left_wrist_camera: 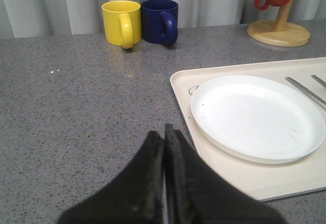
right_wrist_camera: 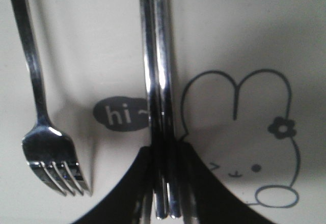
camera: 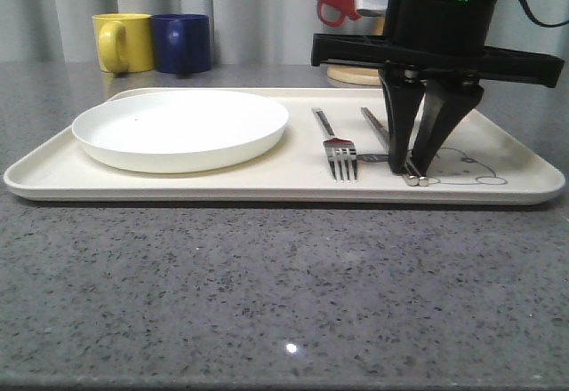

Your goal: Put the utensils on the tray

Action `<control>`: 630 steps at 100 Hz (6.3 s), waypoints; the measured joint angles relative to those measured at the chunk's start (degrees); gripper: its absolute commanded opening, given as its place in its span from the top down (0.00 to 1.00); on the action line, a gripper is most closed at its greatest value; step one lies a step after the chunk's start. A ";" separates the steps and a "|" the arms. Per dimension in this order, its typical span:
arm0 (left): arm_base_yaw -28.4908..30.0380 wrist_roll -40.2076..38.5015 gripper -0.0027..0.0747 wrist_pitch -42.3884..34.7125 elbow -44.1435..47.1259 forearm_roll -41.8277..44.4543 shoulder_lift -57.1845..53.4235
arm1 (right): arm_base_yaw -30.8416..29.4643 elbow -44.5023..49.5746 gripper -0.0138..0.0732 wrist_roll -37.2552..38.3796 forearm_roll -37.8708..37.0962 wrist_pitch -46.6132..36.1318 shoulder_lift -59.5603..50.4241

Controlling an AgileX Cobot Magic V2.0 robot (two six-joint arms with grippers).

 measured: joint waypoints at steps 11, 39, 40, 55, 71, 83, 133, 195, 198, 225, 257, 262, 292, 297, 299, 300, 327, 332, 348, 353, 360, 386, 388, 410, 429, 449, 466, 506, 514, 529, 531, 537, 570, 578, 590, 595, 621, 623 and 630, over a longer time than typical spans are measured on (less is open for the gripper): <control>0.00 0.00 0.99 0.00 0.00 0.00 0.00 | 0.00 -0.10 0.49 0.20 0.01 0.00 0.08; 0.00 0.00 0.99 0.00 0.00 0.00 0.00 | -0.06 -0.10 0.38 0.20 -2.20 -1.49 -1.72; 0.00 0.00 0.99 0.00 0.00 0.00 0.00 | -0.07 -0.10 0.38 0.20 -2.48 -1.49 -1.89; 0.00 0.00 0.99 0.00 0.00 0.00 0.00 | -2.37 -0.10 0.38 -3.56 -4.14 -0.83 -6.74; 0.00 0.00 0.99 0.00 0.00 0.00 0.00 | -8.70 -0.10 0.38 -9.86 -7.30 3.10 -10.41; 0.00 0.00 0.99 0.00 0.00 0.00 0.00 | -15.01 -0.10 0.38 -14.13 -8.85 5.45 -11.17; 0.00 0.00 0.99 0.00 0.00 0.00 0.00 | -33.61 -0.10 0.38 -26.32 -6.40 2.52 -6.18; 0.00 0.00 0.99 0.00 0.00 0.00 0.00 | -35.84 -0.30 0.85 -27.40 -4.14 -3.10 1.64; 0.00 0.00 0.99 0.00 0.00 0.00 0.00 | -35.84 -0.30 0.88 -27.52 -4.14 -3.10 1.64; 0.00 0.00 0.99 0.00 0.00 0.00 0.00 | -34.83 -0.10 0.92 -26.69 -4.14 -2.36 -0.52; 0.00 0.00 0.99 0.00 0.00 0.00 0.00 | -22.15 -0.10 0.92 -21.65 -4.14 0.02 -10.93; 0.00 0.00 0.99 0.00 0.00 0.00 0.00 | -19.52 -0.10 0.92 -20.03 -4.14 0.29 -11.35; 0.00 0.00 0.99 0.00 0.00 0.00 0.00 | -10.11 -0.10 0.92 -10.47 -4.14 -2.06 -8.43; 0.00 0.00 0.99 0.00 0.00 0.00 0.00 | -10.08 -0.10 0.92 -10.16 -4.14 -2.33 -6.82; 0.00 0.00 0.99 0.00 0.00 0.00 0.00 | -10.08 -0.10 0.92 -10.02 -4.14 -2.44 -6.40; 0.00 0.00 0.99 0.00 0.00 0.00 0.00 | -10.08 -0.10 0.92 -10.01 -4.14 -2.56 -6.00; 0.00 0.00 0.99 0.00 0.00 0.00 0.00 | -9.99 -0.10 0.92 -9.71 -4.14 -3.70 -0.93; 0.00 0.00 0.99 0.00 0.00 0.00 0.00 | -9.99 -0.10 0.89 -9.71 -4.14 -3.95 -0.72; 0.00 0.00 0.99 0.00 0.00 0.00 0.00 | -9.99 -0.10 0.63 -9.71 -3.83 -4.08 -0.61; 0.00 0.00 0.99 0.00 0.00 0.00 0.00 | -9.99 -0.10 0.55 -9.71 -3.83 -4.08 -0.61; 0.00 0.00 0.99 0.00 0.00 0.00 0.00 | -9.99 -0.10 0.49 -9.58 -3.72 -4.08 -0.61; 0.00 -0.10 0.99 0.00 0.00 0.00 0.00 | -9.99 -0.10 0.49 -9.85 -3.72 -5.02 -3.67; 0.00 -0.10 0.99 0.00 0.00 0.00 0.00 | -9.99 -0.10 0.49 -10.03 -3.72 -5.11 -4.07; 0.00 -0.10 0.99 0.00 0.00 0.00 0.00 | -10.49 -0.10 0.81 -18.48 -4.14 -4.10 -10.91; 0.00 -0.10 0.99 0.00 0.00 0.00 0.00 | -14.92 1.76 0.92 -25.03 -4.14 -2.88 -16.30; 0.00 -0.10 0.99 0.00 0.00 0.00 0.00 | -22.95 9.12 0.92 -26.12 -4.14 -4.07 -23.78; 0.00 -0.10 0.99 0.00 0.00 0.00 0.00 | -27.55 15.52 0.92 -26.33 -4.92 -7.03 -30.62; 0.00 -0.10 0.99 0.00 0.00 0.00 0.00 | -28.48 33.52 0.92 -26.61 -4.92 -22.73 -51.28; 0.00 -0.10 0.99 0.00 0.00 0.00 0.00 | -28.48 38.26 0.92 -26.61 -5.36 -27.44 -56.33; 0.00 -0.10 0.99 0.00 0.00 0.00 0.00 | -28.48 46.39 0.92 -26.61 -6.83 -34.52 -67.58; 0.00 -0.10 0.99 0.00 0.00 0.00 0.00 | -28.48 47.37 0.92 -26.61 -6.93 -35.32 -69.13; 0.00 -0.10 0.99 0.00 0.00 0.00 0.00 | -28.48 50.17 0.92 -26.61 -7.41 -37.27 -72.99; 0.00 -0.10 0.99 0.00 0.00 0.00 0.00 | -28.48 64.71 0.92 -26.73 -9.41 -39.57 -96.24; 0.00 -0.10 0.99 0.00 0.00 0.00 0.00 | -28.48 68.21 0.92 -26.73 -9.43 -39.75 -100.79; 0.00 -0.10 0.99 0.00 0.00 0.00 0.00 | -28.48 73.41 0.92 -26.73 -9.52 -41.54 -102.38; 0.00 -0.10 0.99 0.00 0.00 0.00 0.00 | -28.48 76.05 0.92 -26.73 -9.55 -43.69 -102.38; 0.00 -0.10 0.99 0.00 0.00 0.00 0.00 | -28.48 82.70 0.92 -26.73 -9.55 -57.47 -102.38; 0.00 -0.10 0.99 0.00 0.00 0.00 0.00 | -28.48 82.70 0.92 -26.73 -9.55 -57.64 -102.38; 0.00 -0.10 0.99 0.00 0.00 0.00 0.00 | -28.48 82.70 0.92 -26.73 -9.55 -58.29 -102.38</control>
